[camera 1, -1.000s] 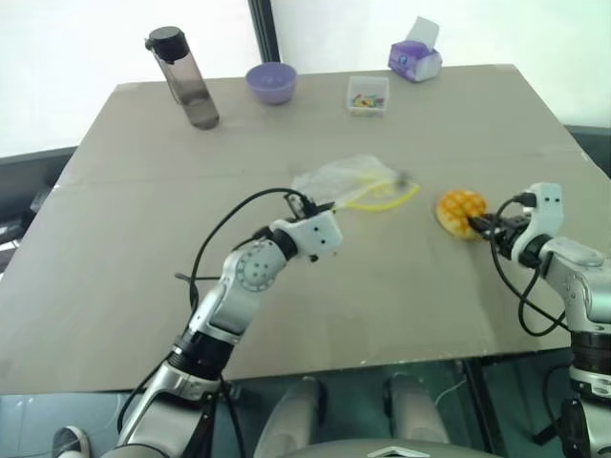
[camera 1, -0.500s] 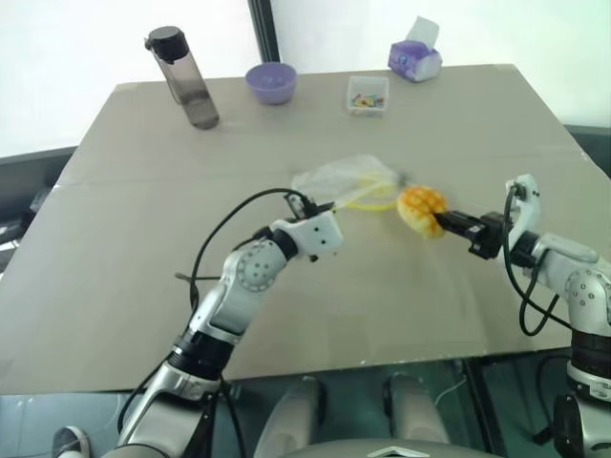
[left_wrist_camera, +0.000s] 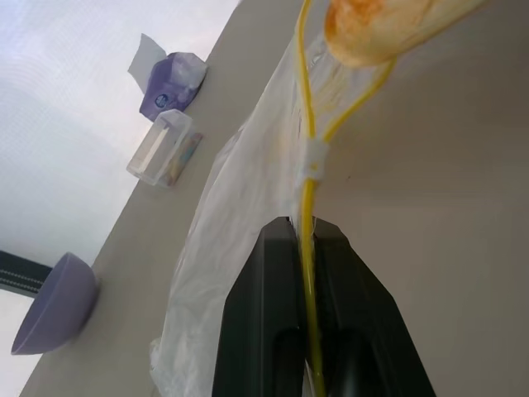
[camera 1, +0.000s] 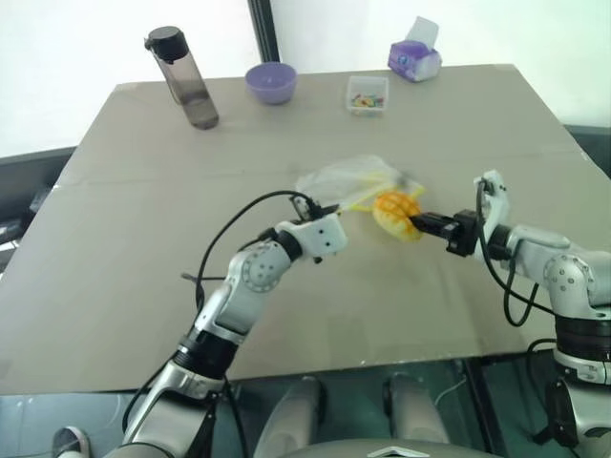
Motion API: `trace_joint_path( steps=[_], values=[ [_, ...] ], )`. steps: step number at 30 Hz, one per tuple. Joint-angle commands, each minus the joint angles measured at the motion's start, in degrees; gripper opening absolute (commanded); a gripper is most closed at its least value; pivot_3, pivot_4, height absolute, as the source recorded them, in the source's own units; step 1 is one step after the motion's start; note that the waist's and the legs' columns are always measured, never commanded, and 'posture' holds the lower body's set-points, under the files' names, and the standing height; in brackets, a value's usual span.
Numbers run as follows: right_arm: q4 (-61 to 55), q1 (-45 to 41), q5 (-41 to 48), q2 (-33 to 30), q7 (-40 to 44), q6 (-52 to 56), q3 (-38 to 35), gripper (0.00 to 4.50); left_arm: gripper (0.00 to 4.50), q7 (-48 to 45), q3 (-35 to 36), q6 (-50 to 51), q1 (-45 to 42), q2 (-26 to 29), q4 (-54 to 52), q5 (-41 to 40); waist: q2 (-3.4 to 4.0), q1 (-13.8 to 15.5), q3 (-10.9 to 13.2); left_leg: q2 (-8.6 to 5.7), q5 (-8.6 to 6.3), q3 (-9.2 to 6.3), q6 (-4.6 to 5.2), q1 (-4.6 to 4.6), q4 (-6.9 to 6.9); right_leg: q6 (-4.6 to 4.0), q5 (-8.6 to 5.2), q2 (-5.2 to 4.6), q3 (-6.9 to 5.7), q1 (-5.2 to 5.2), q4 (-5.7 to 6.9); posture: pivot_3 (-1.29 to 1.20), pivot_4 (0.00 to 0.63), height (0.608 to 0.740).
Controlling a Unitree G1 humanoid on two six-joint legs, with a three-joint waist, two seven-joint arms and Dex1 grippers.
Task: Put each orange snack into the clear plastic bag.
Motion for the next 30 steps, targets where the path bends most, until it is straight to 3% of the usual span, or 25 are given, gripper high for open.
trace_joint_path(
  steps=[1, 8, 17, 21, 22, 23, 27, 30],
  values=[
    [2.25, -3.66, -0.61, 1.07, -1.64, -0.64, -0.16, 0.06, 0.21, -0.08, -0.44, -2.39, 0.53, 0.29, -2.45, -0.29, 0.0, -0.07, 0.0, 0.0, 0.01, 0.0, -0.03, 0.0, 0.0, 0.0, 0.0, 0.0, 0.0, 0.0, 0.0, 0.0, 0.15, 0.739],
    [9.72, -11.75, -2.27, 7.95, -10.52, -0.25, -3.05, 0.06, 0.21, -1.39, -1.7, -4.42, 1.51, 0.32, -2.99, -0.9, 0.01, -0.34, 0.0, 0.02, 0.05, 0.0, -0.08, -0.01, -0.01, 0.0, 0.0, 0.01, 0.01, -0.03, 0.01, 0.0, 0.15, 0.739],
    [8.36, -15.77, -6.01, 18.1, -22.9, 1.78, -1.61, 0.06, 0.21, -2.57, -2.32, -4.56, 1.09, -1.36, -3.77, -1.77, 0.04, -0.4, -0.02, 0.0, 0.08, 0.0, -0.14, -0.05, -0.01, 0.0, 0.0, -0.01, 0.05, -0.11, 0.08, 0.0, 0.15, 0.739],
    [5.69, -15.74, -7.57, 17.79, -22.96, 3.05, 1.72, 0.06, 0.21, -2.67, -2.18, -4.71, 1.19, -1.19, -3.54, -1.7, 0.04, -0.39, -0.02, 0.0, 0.09, 0.0, -0.16, -0.06, -0.02, -0.01, 0.0, 0.0, 0.06, -0.15, 0.12, 0.0, 0.15, 0.739],
    [5.24, -15.53, -8.39, 17.15, -22.54, 2.42, 2.83, 0.61, 0.21, -2.64, -2.12, -4.65, 1.21, -1.15, -3.5, -1.74, 0.04, -0.39, -0.02, -0.01, 0.09, 0.01, -0.15, -0.06, -0.01, -0.01, 0.0, -0.01, 0.06, -0.15, 0.11, 0.0, 0.15, 0.739],
    [4.89, -15.17, -8.8, 16.56, -21.99, 1.81, 3.44, 0.81, 0.21, -2.47, -1.88, -4.43, 1.2, -1.21, -3.36, -1.89, 0.04, -0.38, -0.02, -0.03, 0.09, 0.02, -0.15, -0.06, -0.01, 0.0, 0.0, -0.02, 0.06, -0.15, 0.11, 0.0, 0.15, 0.739],
    [2.63, -13.1, -8.02, 13.49, -19.01, 2.04, 3.04, 2.41, 0.21, -0.53, 1.72, -0.69, 1.24, -3.24, -2.94, -4.89, 0.04, -0.32, -0.02, -0.03, 0.08, -0.01, -0.13, -0.06, -0.01, 0.0, 0.0, -0.01, 0.05, -0.15, 0.11, 0.0, 0.15, 0.739],
    [0.3, -10.81, -7.7, 8.87, -14.19, 0.37, 3.36, 2.41, 0.21, 0.42, 4.77, 2.26, 0.99, -4.45, -2.58, -7.31, 0.04, -0.27, -0.02, -0.04, 0.03, -0.01, -0.05, -0.09, 0.0, 0.0, 0.0, -0.02, 0.04, -0.14, 0.08, 0.0, 0.15, 0.739]
  ],
)
